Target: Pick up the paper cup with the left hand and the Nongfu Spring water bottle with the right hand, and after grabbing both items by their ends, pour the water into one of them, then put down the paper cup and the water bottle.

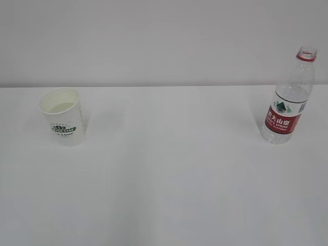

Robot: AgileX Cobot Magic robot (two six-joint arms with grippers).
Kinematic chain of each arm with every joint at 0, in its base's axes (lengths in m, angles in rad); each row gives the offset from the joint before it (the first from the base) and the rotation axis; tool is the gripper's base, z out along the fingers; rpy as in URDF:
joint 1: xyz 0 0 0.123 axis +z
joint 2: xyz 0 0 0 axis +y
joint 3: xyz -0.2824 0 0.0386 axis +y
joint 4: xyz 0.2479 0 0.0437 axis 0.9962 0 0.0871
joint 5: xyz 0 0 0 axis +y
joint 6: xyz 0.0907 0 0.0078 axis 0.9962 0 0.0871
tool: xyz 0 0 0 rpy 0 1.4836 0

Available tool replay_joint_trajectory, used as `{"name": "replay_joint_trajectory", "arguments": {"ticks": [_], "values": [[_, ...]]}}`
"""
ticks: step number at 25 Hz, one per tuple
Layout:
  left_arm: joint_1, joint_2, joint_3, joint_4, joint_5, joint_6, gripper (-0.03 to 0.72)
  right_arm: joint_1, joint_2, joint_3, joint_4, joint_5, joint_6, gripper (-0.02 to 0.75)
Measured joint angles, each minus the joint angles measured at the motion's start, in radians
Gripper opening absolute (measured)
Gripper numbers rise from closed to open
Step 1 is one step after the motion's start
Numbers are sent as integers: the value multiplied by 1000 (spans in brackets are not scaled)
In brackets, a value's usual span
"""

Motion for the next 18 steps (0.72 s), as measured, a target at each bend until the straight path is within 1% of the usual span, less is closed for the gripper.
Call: {"name": "replay_joint_trajectory", "arguments": {"ticks": [6,12,18], "values": [[0,0,47,-10,-37,0,435,0,0,44,0,-20,0,589],[0,0,78,-13,-109,0,435,0,0,83,0,-106,0,589],[0,0,97,-14,-153,0,435,0,0,95,0,-115,2,589]]}}
